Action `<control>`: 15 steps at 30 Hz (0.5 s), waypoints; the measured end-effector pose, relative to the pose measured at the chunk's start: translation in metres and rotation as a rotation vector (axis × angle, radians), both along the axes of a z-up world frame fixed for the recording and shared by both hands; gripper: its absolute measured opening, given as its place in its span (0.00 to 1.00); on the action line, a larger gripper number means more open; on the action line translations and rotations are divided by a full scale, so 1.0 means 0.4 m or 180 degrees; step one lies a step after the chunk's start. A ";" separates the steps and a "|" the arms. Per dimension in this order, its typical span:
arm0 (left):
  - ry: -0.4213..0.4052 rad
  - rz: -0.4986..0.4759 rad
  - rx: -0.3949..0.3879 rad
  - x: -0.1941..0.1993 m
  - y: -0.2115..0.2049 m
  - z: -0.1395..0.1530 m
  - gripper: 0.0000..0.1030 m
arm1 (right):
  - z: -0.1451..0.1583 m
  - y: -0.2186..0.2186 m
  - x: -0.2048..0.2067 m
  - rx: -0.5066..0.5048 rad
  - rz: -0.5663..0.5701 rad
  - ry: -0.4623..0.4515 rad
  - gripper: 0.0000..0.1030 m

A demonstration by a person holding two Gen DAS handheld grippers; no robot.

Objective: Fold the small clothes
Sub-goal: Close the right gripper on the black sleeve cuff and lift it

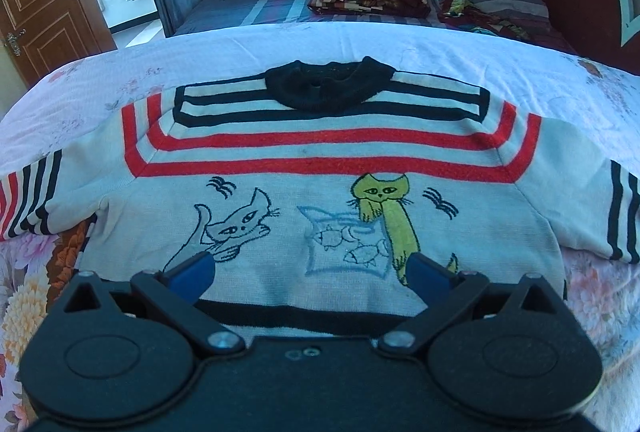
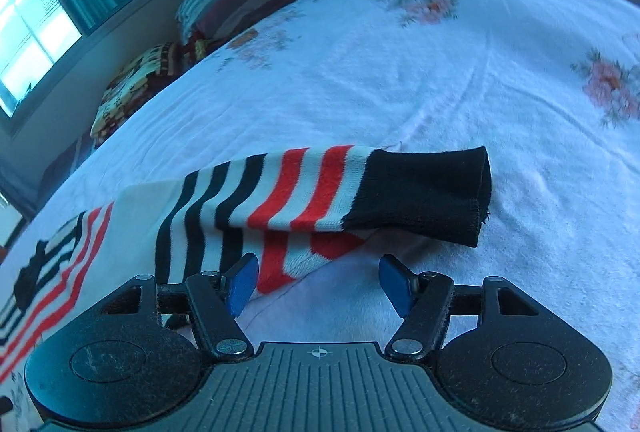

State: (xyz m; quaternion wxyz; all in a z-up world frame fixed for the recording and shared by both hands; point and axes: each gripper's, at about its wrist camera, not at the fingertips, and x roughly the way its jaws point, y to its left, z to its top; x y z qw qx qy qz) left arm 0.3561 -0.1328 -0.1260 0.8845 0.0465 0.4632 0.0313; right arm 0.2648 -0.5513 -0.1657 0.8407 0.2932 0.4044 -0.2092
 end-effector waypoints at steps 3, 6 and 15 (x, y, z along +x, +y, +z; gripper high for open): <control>-0.0022 0.0006 0.0048 0.005 -0.002 -0.002 0.98 | -0.011 -0.030 0.010 0.0094 -0.0121 -0.0055 0.64; -0.0030 -0.0005 0.0086 0.011 -0.002 -0.004 0.98 | -0.022 -0.055 0.022 0.0123 -0.0204 -0.0064 0.64; -0.0028 -0.0053 -0.0013 0.017 0.014 -0.005 0.98 | -0.024 -0.066 0.040 -0.0018 -0.0304 -0.0179 0.47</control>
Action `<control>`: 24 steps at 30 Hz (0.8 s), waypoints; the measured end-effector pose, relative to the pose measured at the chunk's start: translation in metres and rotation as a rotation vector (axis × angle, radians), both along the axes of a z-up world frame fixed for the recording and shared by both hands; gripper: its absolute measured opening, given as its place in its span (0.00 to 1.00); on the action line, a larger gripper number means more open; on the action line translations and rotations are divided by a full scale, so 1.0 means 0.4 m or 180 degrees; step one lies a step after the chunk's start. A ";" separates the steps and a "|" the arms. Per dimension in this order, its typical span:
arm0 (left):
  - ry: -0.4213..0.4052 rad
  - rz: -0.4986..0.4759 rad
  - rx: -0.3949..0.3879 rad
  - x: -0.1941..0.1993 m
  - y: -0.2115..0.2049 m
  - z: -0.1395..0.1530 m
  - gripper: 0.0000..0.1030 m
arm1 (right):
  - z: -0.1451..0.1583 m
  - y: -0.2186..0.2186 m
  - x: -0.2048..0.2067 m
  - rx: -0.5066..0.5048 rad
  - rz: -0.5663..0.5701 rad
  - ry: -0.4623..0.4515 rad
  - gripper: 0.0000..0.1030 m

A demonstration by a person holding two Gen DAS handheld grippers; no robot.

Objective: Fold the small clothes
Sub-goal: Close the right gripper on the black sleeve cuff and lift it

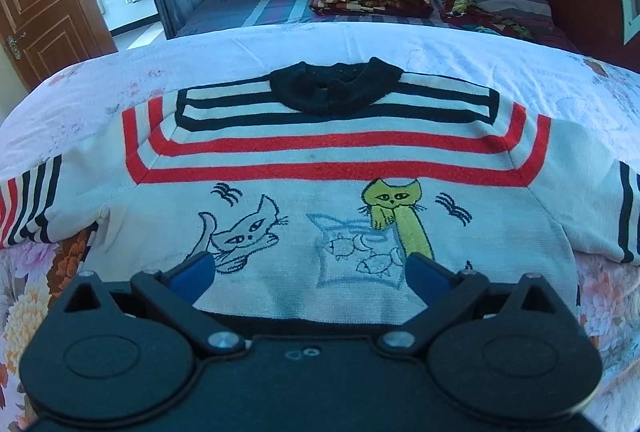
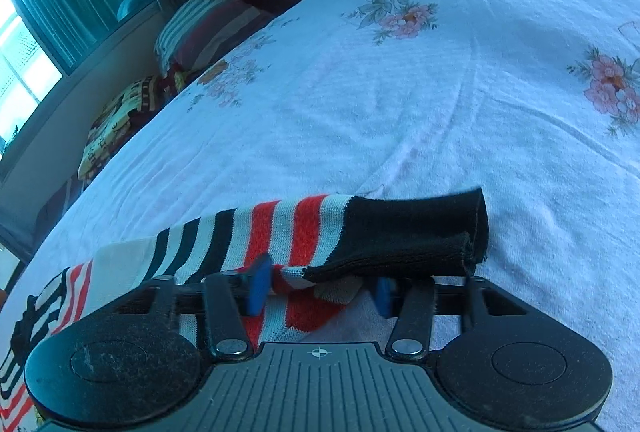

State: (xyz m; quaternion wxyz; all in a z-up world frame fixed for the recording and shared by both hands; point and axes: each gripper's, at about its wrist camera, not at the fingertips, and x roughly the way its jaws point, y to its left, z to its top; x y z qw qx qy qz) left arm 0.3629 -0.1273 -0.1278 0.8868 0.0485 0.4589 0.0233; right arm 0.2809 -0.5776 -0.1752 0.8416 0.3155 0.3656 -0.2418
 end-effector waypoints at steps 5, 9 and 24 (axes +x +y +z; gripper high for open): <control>0.0024 0.0029 -0.0095 0.000 0.012 0.005 0.98 | 0.004 -0.013 -0.010 0.0128 -0.0053 -0.0076 0.47; 0.0007 0.0035 -0.0057 0.000 0.015 0.005 0.98 | 0.002 -0.019 -0.005 0.0080 -0.0062 -0.0055 0.32; -0.0090 0.0004 -0.0291 0.011 0.066 0.035 0.97 | 0.142 0.157 0.065 -0.0647 0.0578 -0.0401 0.17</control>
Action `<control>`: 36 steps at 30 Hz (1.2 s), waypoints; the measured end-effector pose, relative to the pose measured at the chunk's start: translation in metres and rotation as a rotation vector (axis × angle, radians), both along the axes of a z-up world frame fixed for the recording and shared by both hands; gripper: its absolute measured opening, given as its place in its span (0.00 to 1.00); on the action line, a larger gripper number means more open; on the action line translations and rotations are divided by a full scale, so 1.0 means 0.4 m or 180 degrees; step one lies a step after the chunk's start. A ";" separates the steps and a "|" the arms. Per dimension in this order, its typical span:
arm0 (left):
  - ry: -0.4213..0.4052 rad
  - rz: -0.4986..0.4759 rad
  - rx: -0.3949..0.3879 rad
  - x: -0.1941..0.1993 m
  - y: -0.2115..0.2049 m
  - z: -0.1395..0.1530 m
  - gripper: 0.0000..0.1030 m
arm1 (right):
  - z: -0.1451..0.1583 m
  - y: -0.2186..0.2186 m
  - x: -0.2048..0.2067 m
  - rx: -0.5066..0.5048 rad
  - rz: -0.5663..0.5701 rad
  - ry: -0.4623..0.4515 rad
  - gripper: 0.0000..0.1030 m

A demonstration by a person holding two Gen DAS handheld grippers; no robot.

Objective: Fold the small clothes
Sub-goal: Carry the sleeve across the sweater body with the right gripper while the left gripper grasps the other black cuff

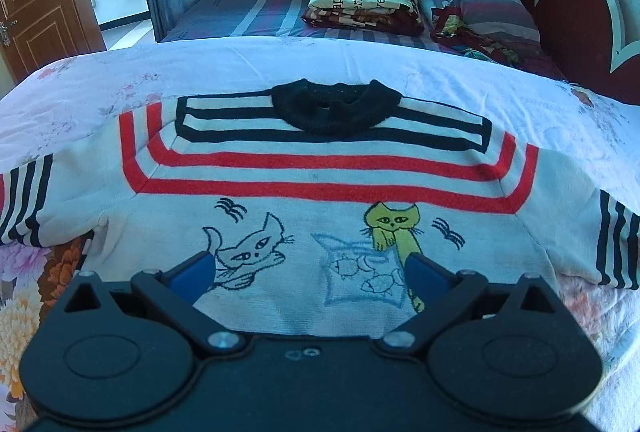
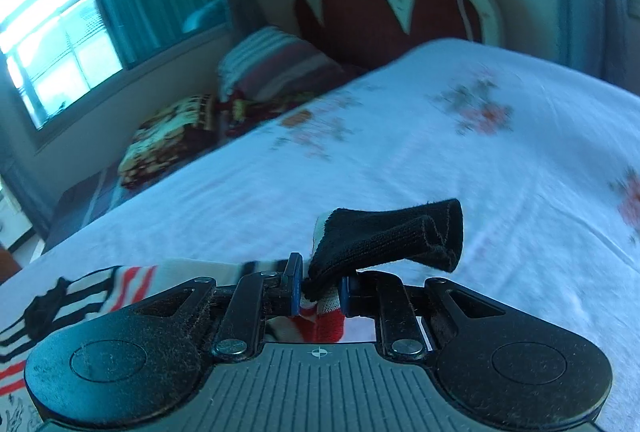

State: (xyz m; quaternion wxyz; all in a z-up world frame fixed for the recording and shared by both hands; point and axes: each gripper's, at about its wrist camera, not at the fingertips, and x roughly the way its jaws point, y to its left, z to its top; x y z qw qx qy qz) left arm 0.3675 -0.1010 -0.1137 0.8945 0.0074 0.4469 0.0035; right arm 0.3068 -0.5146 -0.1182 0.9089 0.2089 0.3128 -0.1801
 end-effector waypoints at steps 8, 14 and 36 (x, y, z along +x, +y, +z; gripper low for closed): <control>-0.0030 0.0093 -0.0124 0.016 0.091 0.018 0.97 | 0.031 0.256 0.121 -0.0029 0.0758 -0.0086 0.15; -0.0091 0.0105 -0.0181 0.029 0.186 0.010 0.97 | -0.025 0.489 0.201 -0.0112 0.1258 0.0026 0.11; 0.0651 -0.0321 -0.1788 0.127 0.206 -0.108 0.96 | -0.107 0.667 0.114 -0.0143 0.1488 0.0200 0.71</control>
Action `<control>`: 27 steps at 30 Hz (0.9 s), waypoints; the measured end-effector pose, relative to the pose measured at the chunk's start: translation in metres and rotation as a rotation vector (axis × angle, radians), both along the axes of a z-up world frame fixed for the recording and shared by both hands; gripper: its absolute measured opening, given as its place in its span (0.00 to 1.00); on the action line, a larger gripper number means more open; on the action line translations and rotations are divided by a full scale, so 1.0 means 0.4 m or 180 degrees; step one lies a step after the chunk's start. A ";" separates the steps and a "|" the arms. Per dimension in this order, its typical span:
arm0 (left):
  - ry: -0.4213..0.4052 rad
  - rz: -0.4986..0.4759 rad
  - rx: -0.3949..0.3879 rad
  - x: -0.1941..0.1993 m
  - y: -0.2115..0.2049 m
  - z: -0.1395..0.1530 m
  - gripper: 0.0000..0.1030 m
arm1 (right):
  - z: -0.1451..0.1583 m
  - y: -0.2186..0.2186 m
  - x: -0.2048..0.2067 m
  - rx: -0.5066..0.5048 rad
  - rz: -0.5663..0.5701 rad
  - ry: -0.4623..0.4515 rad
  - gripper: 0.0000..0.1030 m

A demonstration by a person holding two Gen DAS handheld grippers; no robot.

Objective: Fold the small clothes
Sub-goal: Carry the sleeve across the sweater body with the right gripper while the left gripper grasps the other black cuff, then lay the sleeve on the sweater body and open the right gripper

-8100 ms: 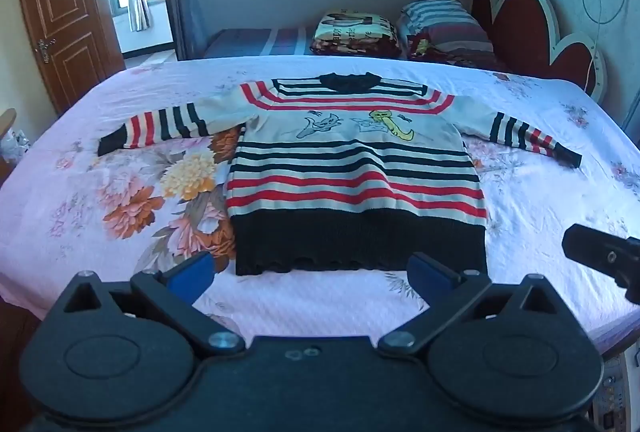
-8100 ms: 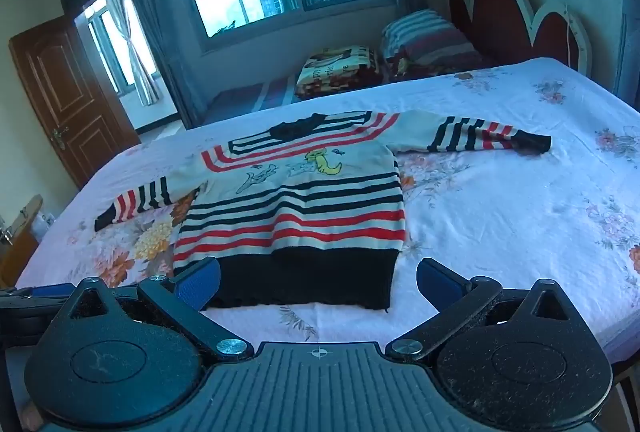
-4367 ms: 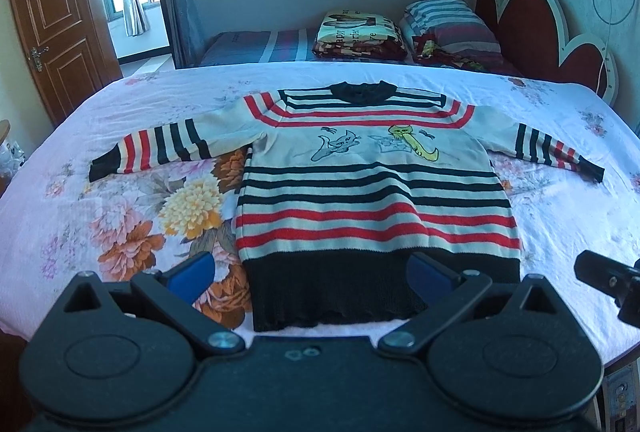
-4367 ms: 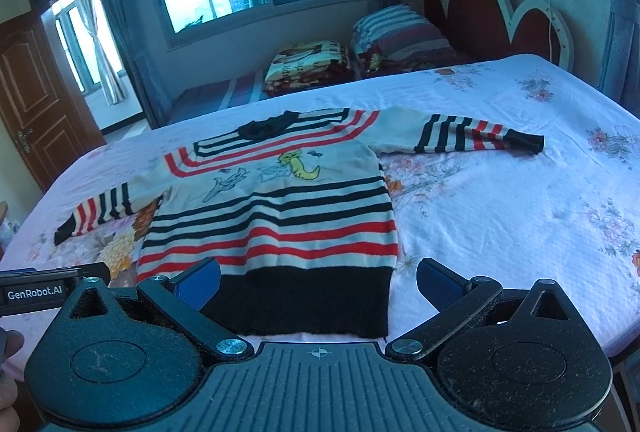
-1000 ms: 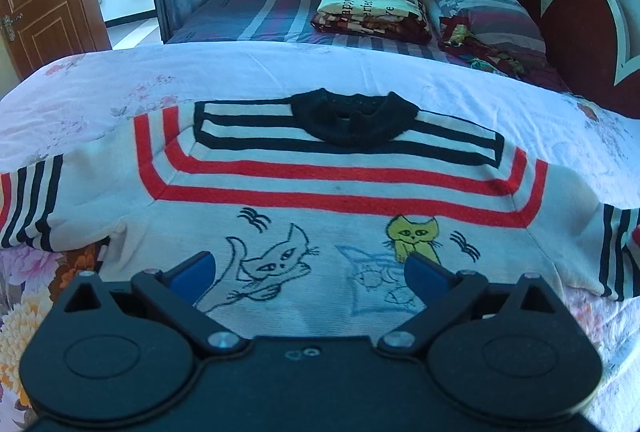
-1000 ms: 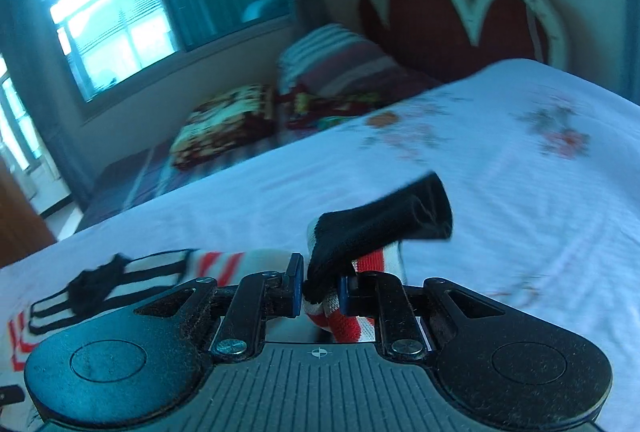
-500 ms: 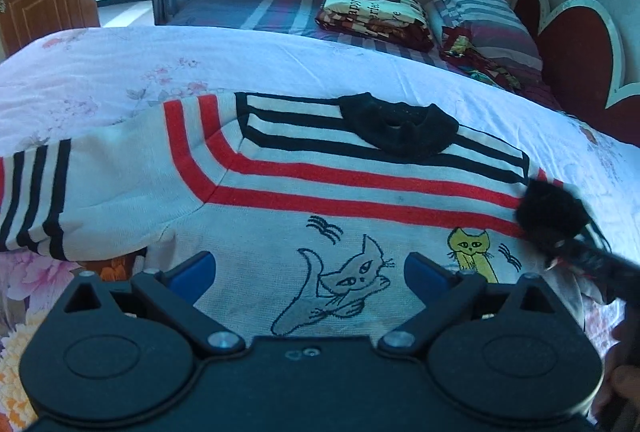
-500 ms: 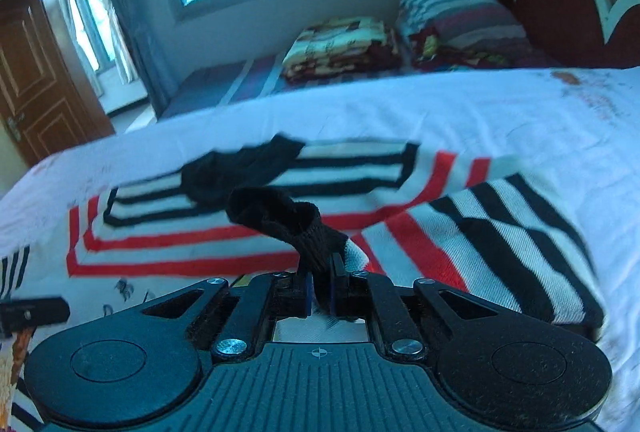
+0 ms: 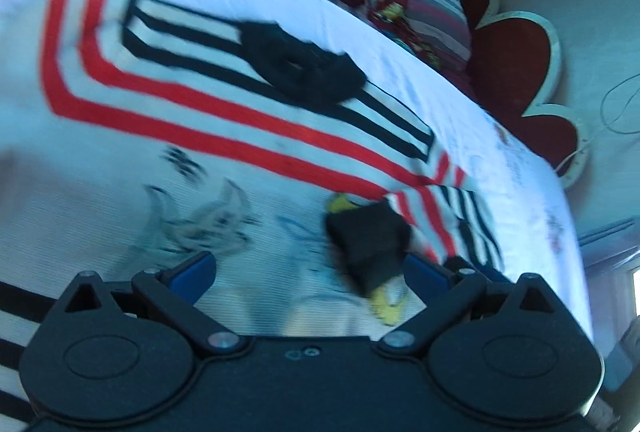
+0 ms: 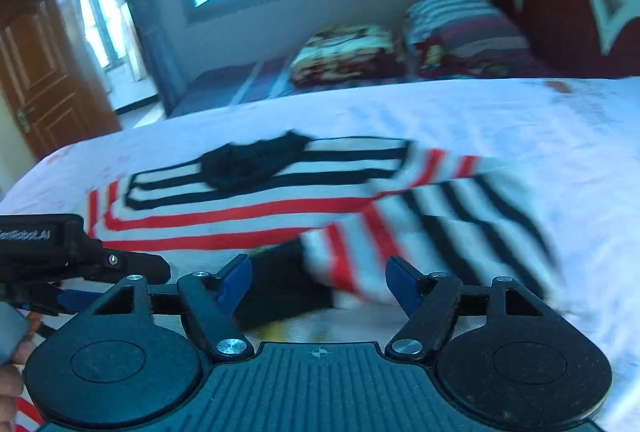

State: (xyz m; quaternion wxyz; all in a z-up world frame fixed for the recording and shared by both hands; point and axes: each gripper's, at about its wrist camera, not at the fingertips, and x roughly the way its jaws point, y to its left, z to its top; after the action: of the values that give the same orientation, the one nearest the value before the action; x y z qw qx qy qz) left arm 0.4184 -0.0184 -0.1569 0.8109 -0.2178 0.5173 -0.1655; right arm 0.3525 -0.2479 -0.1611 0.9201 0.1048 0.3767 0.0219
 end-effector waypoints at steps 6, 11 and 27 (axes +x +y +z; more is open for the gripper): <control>0.0240 0.0038 -0.0597 0.030 -0.061 -0.065 0.39 | -0.011 -0.116 -0.066 -0.0014 -0.0394 0.0094 0.71; 0.0374 0.0130 -0.0654 0.051 -0.095 -0.116 0.31 | -0.022 -0.179 -0.095 -0.0066 -0.0563 0.0119 0.71; -0.0472 0.0505 -0.0512 0.038 0.004 0.040 0.07 | -0.096 -0.217 -0.045 -0.0222 -0.0696 0.0270 0.71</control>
State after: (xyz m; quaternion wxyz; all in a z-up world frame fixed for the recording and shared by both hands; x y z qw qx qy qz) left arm 0.4335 -0.0170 -0.1409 0.8374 -0.3094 0.4222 -0.1574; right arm 0.3345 -0.3348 -0.1994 0.9034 0.1139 0.4021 -0.0961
